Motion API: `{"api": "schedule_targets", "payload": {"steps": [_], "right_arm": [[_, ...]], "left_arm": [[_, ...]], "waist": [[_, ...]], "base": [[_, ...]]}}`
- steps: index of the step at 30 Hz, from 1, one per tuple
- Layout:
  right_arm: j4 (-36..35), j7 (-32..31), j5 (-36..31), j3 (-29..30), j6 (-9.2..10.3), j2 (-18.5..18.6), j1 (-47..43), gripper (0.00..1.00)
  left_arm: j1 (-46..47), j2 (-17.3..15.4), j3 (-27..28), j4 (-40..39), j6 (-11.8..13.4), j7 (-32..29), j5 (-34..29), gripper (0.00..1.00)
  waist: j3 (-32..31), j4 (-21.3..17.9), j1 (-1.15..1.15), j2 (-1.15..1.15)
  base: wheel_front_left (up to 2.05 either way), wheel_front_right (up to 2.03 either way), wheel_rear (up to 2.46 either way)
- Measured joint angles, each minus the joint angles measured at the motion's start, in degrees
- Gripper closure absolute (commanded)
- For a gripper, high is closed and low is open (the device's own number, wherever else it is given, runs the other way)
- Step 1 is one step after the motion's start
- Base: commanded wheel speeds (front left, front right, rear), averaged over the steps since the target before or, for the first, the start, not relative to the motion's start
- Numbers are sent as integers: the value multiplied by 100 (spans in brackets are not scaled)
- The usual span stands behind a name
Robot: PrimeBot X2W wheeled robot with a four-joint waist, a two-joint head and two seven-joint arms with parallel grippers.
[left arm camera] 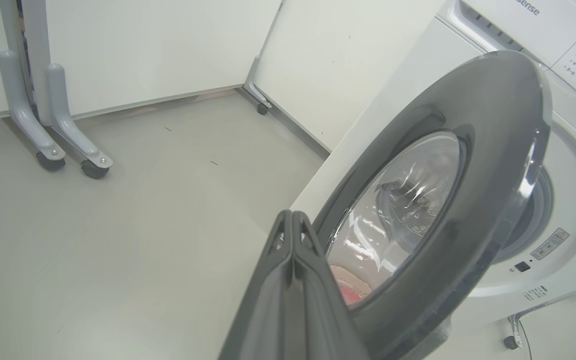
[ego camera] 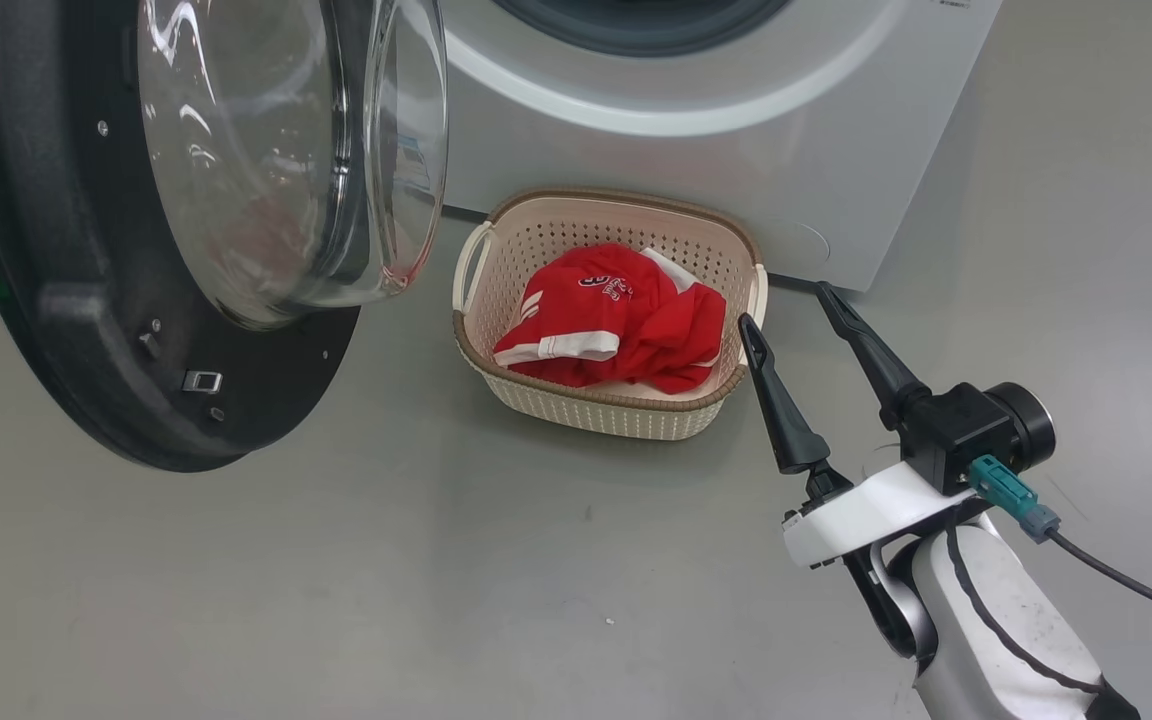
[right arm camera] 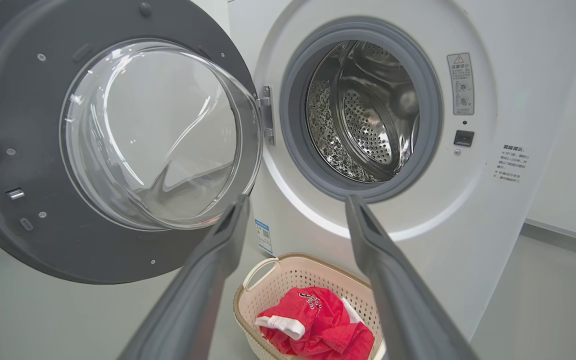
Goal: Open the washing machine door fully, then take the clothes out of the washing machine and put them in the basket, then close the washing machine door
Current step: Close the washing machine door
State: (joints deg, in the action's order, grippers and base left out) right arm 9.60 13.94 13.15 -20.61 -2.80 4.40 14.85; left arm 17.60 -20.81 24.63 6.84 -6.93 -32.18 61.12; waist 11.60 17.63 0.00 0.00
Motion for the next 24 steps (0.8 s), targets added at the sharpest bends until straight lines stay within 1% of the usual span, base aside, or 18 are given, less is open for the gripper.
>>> {"api": "schedule_targets", "payload": {"steps": [5, 8, 14, 24], "right_arm": [[2, 0, 2, -4, -1, -10, -5, 0], [4, 1, 3, -5, -1, -12, -8, 0], [10, 1, 52, -9, -1, -18, -11, 0], [32, 2, 62, -10, -1, -24, -32, 0]], "left_arm": [[-488, -166, -528, -544, 0, 680, -567, 100], [-764, -194, -742, -672, -1, 1090, -749, 100], [-1255, -266, -1157, -911, -2, 1993, -1386, 100], [-1732, -266, -1633, -839, -19, 3398, -2100, 100]], "waist": [[-27, 5, 0, 0], [-47, 9, 0, 0], [-82, 1, 0, 0], [-131, -26, 0, 0]], "base": [[0, 0, 0], [0, 0, 0], [0, 0, 0], [0, 0, 0]]}}
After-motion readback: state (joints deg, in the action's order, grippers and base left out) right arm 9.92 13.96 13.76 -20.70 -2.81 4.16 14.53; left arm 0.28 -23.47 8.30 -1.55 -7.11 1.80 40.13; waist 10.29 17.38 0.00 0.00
